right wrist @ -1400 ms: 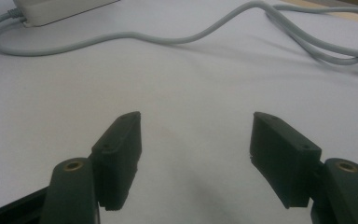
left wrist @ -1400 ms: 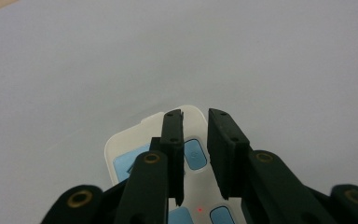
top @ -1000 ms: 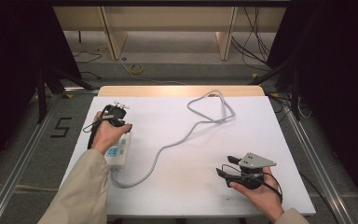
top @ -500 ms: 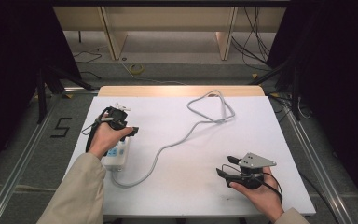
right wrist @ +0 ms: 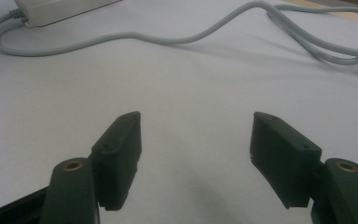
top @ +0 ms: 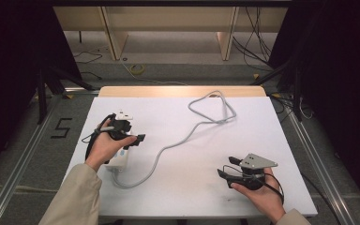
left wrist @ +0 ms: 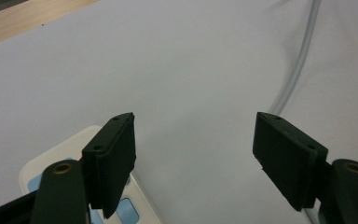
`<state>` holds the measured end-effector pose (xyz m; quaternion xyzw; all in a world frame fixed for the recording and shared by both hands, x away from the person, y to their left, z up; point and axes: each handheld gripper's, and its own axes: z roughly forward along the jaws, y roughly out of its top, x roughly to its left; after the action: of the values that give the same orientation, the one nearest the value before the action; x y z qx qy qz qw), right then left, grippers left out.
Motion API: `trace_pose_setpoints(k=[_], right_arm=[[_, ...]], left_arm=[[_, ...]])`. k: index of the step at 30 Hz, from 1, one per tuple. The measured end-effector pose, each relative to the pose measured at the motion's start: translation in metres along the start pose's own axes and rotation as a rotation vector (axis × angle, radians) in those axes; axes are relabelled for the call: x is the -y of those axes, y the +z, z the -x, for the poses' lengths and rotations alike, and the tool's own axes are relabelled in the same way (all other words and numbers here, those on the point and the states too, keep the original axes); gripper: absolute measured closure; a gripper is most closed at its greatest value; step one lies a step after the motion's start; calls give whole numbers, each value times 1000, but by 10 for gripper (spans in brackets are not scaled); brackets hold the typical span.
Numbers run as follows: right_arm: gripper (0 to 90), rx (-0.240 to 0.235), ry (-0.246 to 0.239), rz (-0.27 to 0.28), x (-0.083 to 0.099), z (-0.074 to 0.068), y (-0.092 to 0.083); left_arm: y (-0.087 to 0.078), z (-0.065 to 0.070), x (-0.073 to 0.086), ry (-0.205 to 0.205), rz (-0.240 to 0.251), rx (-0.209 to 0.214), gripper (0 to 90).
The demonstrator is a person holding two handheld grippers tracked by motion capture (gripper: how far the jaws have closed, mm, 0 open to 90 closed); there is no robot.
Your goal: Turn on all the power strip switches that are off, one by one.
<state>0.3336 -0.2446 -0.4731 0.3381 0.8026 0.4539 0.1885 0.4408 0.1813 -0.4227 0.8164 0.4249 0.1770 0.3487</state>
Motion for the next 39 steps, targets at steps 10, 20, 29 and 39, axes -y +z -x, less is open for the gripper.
trace_pose_setpoints(k=[10,20,29,39], right_arm=[[347,-1,2,1,0,0,0],[347,-2,1,-2,0,0,0],[346,-3,1,0,0,0,0],[346,-4,2,2,0,0,0]], left_arm=[[-5,7,12,12,35,1,284],[-12,14,21,40,73,21,260],[-20,20,28,80,93,24,244],[-22,24,47,107,87,15,234]])
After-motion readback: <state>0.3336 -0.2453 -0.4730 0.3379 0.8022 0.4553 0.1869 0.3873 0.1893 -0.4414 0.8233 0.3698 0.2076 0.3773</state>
